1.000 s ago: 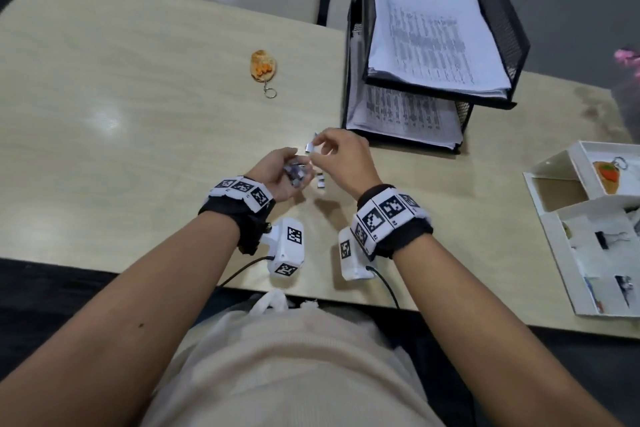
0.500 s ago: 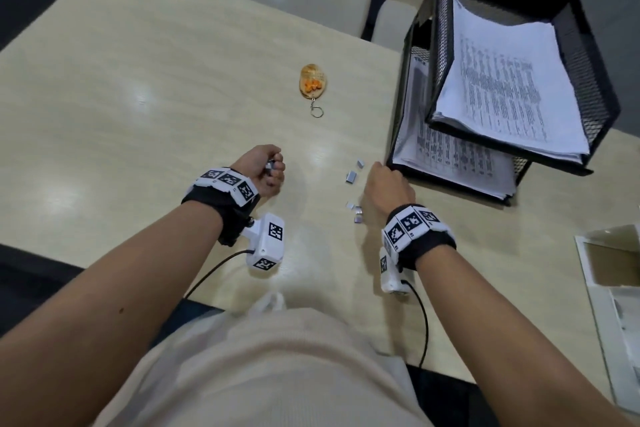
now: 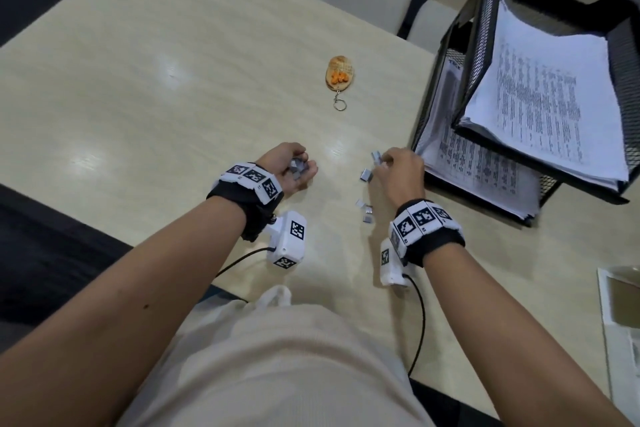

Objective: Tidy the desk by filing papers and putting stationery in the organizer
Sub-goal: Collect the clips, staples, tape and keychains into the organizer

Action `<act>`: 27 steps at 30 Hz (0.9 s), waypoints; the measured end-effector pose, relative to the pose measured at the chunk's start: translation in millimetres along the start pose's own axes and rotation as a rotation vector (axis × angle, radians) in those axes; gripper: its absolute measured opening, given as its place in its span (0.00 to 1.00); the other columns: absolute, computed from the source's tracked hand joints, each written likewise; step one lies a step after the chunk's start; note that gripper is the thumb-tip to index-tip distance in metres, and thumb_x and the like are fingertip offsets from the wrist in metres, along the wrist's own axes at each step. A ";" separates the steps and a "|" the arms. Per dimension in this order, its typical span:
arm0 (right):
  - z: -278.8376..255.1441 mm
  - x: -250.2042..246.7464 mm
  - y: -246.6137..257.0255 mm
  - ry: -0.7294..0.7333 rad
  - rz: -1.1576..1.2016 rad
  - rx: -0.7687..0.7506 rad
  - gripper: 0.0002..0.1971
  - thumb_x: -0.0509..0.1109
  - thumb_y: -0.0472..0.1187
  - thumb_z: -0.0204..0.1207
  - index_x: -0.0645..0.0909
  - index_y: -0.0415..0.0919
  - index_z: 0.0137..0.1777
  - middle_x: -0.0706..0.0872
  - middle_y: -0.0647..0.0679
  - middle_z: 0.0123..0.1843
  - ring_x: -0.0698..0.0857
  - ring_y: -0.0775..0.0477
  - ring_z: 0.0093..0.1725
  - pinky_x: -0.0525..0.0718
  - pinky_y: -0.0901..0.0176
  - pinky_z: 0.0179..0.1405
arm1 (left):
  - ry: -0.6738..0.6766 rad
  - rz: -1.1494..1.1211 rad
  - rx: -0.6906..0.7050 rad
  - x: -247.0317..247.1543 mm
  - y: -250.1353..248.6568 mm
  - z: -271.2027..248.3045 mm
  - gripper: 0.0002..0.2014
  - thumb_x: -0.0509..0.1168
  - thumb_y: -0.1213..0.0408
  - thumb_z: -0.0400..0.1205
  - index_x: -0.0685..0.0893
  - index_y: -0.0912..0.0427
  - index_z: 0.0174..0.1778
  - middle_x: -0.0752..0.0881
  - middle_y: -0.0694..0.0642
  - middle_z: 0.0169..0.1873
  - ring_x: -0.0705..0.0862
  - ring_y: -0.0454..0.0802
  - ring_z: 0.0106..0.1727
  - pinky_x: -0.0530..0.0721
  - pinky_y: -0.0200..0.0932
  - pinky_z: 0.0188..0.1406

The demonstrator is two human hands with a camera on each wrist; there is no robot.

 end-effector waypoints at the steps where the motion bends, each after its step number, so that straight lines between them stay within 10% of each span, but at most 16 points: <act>1: 4.7 -0.7 4.3 0.003 0.001 -0.018 0.08 0.66 0.30 0.75 0.84 0.28 0.50 0.85 0.32 0.54 0.83 0.36 0.54 0.82 0.51 0.55 | -0.007 -0.006 0.019 0.6 -0.1 -0.5 0.17 0.54 0.64 0.85 0.70 0.61 0.28 0.75 0.53 0.14 0.79 0.46 0.26 0.83 0.35 0.15; 11: 16.9 14.5 6.3 0.183 -0.095 -0.079 0.06 0.65 0.25 0.69 0.79 0.28 0.45 0.85 0.33 0.48 0.82 0.35 0.50 0.80 0.49 0.47 | 0.018 0.051 0.016 19.0 14.1 -2.2 0.18 0.47 0.66 0.87 0.74 0.67 0.34 0.80 0.64 0.39 0.82 0.59 0.52 0.78 0.47 0.59; 16: 1.5 -7.4 5.5 0.047 0.297 0.019 0.07 0.67 0.24 0.66 0.79 0.35 0.36 0.77 0.46 0.29 0.75 0.51 0.30 0.71 0.78 0.24 | 0.066 0.041 0.017 37.6 23.8 -0.7 0.19 0.46 0.66 0.87 0.75 0.69 0.36 0.80 0.66 0.39 0.79 0.61 0.58 0.77 0.49 0.62; 21: -15.3 -5.4 25.9 0.186 0.452 -0.046 0.07 0.75 0.27 0.65 0.85 0.35 0.42 0.81 0.50 0.33 0.77 0.58 0.33 0.79 0.68 0.37 | 0.127 0.066 -0.027 52.5 35.6 -1.3 0.20 0.47 0.63 0.87 0.77 0.70 0.38 0.85 0.64 0.22 0.87 0.51 0.22 0.88 0.38 0.26; 27: 2.7 -5.2 7.7 0.182 0.169 -0.046 0.16 0.71 0.30 0.70 0.84 0.35 0.58 0.86 0.41 0.58 0.83 0.46 0.54 0.79 0.56 0.63 | 0.053 0.162 0.009 35.5 28.7 -3.7 0.19 0.50 0.63 0.86 0.71 0.60 0.28 0.77 0.53 0.10 0.72 0.41 0.08 0.67 0.24 0.07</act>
Point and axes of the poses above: each hand's wrist, its own z-axis towards the middle knuckle, its own x-axis out of the palm, y = z × x, the point moved 6 cm from there along z, towards the middle knuckle
